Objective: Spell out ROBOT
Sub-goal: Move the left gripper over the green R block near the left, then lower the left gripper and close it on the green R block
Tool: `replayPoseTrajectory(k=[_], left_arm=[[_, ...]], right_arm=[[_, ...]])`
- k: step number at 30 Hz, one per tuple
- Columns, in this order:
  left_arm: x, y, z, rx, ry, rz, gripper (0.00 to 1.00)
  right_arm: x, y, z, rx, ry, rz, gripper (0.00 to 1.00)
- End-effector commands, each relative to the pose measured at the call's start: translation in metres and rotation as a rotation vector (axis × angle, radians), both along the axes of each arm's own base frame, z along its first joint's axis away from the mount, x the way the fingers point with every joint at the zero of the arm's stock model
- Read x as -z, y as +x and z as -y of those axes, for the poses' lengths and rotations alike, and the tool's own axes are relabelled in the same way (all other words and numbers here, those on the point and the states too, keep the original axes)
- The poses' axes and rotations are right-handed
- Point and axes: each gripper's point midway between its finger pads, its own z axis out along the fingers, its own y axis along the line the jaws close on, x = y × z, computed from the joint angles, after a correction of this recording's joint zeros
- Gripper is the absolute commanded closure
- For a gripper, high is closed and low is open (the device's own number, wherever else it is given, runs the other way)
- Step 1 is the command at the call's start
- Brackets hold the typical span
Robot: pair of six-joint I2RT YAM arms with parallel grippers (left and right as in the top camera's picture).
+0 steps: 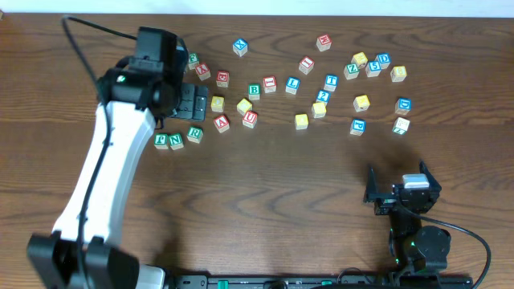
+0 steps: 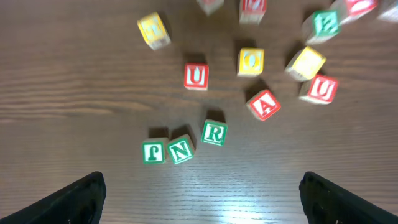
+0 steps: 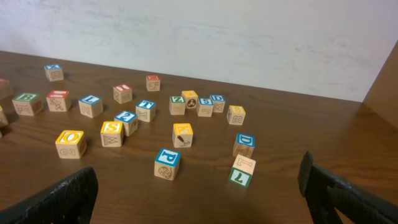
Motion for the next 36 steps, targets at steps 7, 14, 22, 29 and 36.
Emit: replayPoseTrajectory(k=[7, 14, 22, 29, 36], left_arm=[[0.047, 0.012, 0.003, 0.018, 0.005, -0.127, 0.02], [0.071, 0.015, 0.004, 0.018, 0.016, -0.181, 0.02], [0.104, 0.008, 0.002, 0.015, 0.029, -0.272, 0.02], [0.117, -0.004, 0.001, -0.021, 0.020, -0.313, 0.02], [0.137, -0.011, 0.015, 0.003, -0.060, -0.328, 0.02]], right_arm=[[0.002, 0.000, -0.001, -0.005, -0.011, -0.004, 0.01], [0.002, 0.000, -0.001, -0.005, -0.011, -0.005, 0.01], [0.002, 0.000, -0.001, -0.005, -0.011, -0.005, 0.01], [0.002, 0.000, -0.001, -0.005, -0.010, -0.005, 0.01], [0.002, 0.000, -0.001, -0.005, -0.011, -0.005, 0.01]])
